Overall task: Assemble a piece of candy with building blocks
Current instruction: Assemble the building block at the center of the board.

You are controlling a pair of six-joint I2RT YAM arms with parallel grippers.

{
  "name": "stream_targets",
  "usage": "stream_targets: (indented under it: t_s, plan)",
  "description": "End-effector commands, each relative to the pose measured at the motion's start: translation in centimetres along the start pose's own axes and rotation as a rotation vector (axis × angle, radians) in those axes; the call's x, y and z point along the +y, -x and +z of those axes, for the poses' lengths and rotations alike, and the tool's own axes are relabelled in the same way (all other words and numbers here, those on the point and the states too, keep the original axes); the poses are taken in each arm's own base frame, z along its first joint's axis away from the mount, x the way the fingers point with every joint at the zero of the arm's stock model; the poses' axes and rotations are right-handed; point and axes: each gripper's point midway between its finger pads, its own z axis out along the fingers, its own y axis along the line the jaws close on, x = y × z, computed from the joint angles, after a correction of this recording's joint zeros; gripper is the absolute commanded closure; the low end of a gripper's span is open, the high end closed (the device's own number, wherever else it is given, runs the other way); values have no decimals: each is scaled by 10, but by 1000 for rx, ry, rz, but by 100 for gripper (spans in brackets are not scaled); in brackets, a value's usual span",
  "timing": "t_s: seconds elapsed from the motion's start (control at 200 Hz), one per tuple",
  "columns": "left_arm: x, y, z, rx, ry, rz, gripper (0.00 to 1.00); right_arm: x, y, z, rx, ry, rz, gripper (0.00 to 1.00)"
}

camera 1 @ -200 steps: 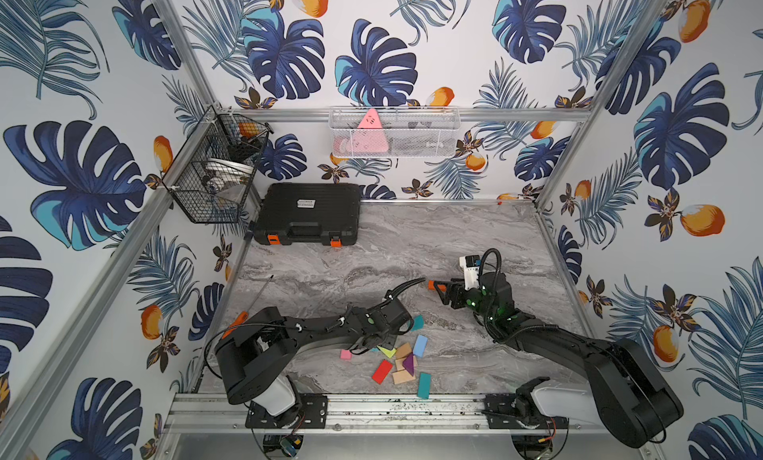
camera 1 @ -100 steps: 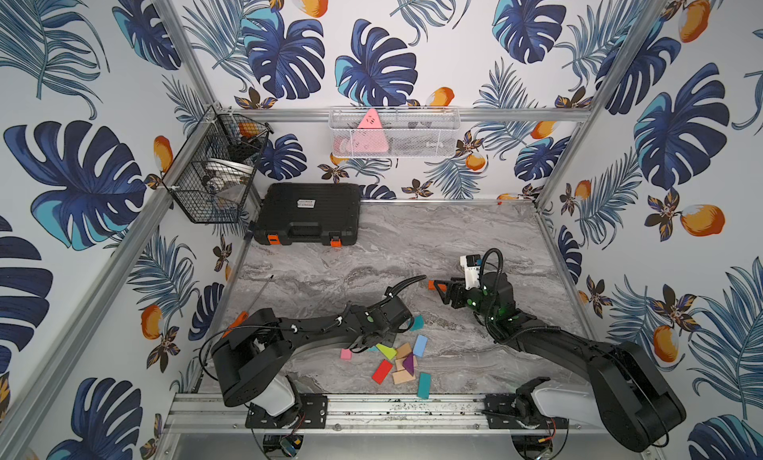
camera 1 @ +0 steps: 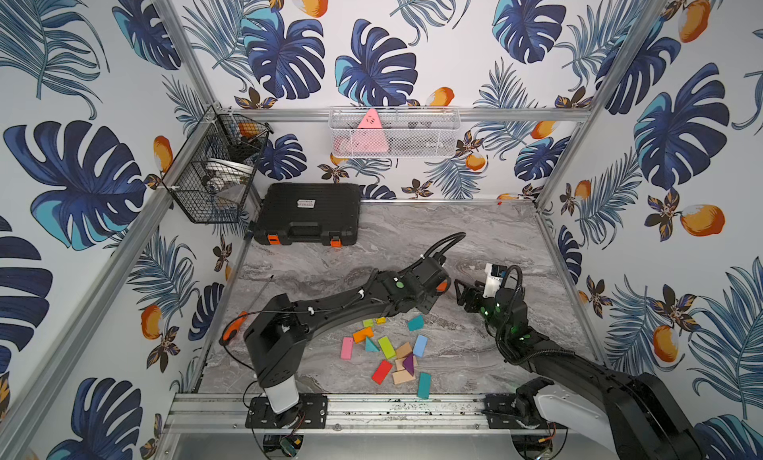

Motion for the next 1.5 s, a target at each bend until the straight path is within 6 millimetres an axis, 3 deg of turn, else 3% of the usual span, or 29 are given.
stream_targets:
  t_s: [0.0, 0.19, 0.39, 0.696, 1.126, 1.496]
  plan:
    - [-24, 21, 18, -6, -101, 158, 78, -34, 23, -6, -135, -177, 130, 22]
    - [-51, 48, 63, 8, -211, 255, 78, -87, 24, -22, -190, -488, 250, 22]
    - [-61, 54, 99, 38, -272, 383, 78, -104, 25, -32, -233, -585, 308, 24]
    - [-74, 39, 138, 82, -432, 467, 78, -102, 25, -27, -223, -577, 297, 24]
    - [-69, 20, 153, 118, -429, 650, 77, -94, 21, -16, -189, -531, 286, 23]
    - [-54, 23, 165, 112, -391, 710, 75, -85, 15, -3, -132, -485, 283, 23]
